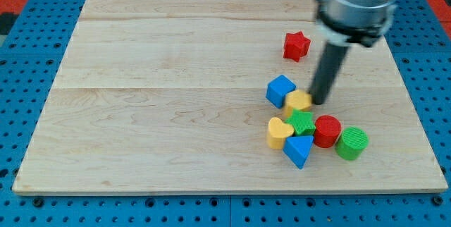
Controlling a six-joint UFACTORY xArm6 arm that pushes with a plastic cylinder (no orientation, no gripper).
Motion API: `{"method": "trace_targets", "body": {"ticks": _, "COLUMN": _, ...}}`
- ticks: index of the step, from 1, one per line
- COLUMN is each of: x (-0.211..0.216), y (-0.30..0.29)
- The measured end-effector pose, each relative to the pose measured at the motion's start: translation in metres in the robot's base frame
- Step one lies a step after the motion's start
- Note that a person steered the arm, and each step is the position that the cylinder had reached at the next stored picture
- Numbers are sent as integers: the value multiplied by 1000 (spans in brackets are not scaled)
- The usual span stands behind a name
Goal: Move the yellow heart into the green star
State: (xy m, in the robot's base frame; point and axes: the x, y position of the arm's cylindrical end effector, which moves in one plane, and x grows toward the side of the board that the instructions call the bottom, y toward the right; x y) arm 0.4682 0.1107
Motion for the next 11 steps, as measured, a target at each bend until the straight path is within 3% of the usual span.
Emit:
{"method": "trace_targets", "body": {"ticks": 1, "x": 0, "y": -37}}
{"method": "trace_targets", "body": {"ticks": 2, "x": 11, "y": -38}}
{"method": "trace_targets", "body": {"ticks": 5, "x": 22, "y": -174}}
{"method": "trace_targets", "body": {"ticks": 7, "x": 122, "y": -138}}
{"method": "trace_targets", "body": {"ticks": 9, "x": 90, "y": -47}}
{"method": "trace_targets", "body": {"ticks": 11, "x": 51, "y": -19}}
